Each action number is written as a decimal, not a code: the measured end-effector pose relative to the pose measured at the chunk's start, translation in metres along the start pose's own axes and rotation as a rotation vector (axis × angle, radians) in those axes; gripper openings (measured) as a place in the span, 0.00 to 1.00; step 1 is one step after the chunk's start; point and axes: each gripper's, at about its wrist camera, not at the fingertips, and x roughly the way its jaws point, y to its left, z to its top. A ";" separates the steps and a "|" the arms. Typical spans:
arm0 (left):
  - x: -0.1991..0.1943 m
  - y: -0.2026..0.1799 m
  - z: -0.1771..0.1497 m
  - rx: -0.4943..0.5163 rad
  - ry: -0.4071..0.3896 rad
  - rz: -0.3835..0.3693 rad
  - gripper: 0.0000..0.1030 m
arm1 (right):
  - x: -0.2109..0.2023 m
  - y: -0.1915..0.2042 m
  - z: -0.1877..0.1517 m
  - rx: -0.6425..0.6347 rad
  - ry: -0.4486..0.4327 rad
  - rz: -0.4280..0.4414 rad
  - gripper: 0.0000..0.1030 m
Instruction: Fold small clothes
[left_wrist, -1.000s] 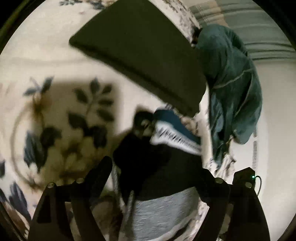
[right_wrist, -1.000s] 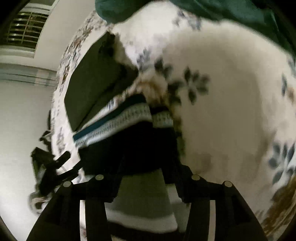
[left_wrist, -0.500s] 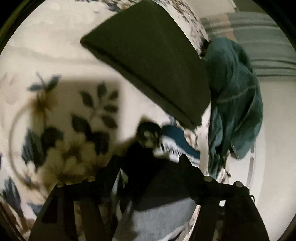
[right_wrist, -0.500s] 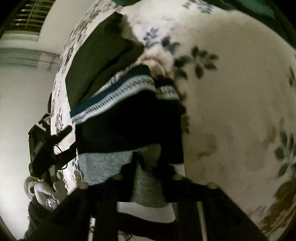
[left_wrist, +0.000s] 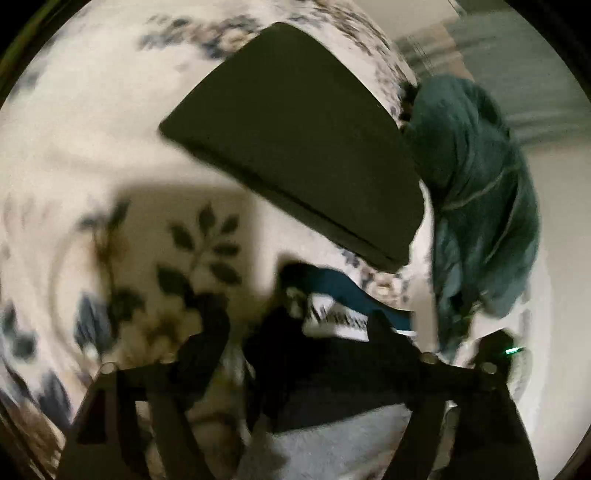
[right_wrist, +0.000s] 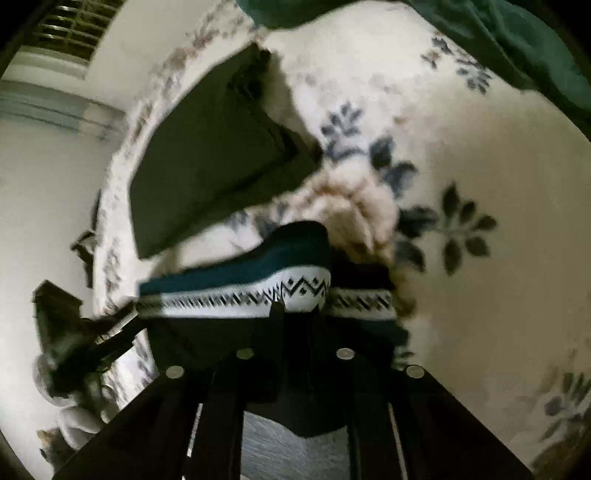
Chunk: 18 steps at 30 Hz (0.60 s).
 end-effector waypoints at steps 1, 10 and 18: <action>0.006 0.003 -0.003 -0.025 0.027 -0.012 0.74 | 0.003 -0.006 -0.002 0.020 0.019 0.020 0.35; 0.036 -0.015 -0.022 -0.003 0.062 -0.224 0.18 | -0.010 -0.011 -0.012 0.060 -0.048 0.145 0.11; 0.039 0.000 -0.010 -0.011 0.157 -0.132 0.64 | 0.005 -0.041 -0.008 0.173 0.039 0.115 0.20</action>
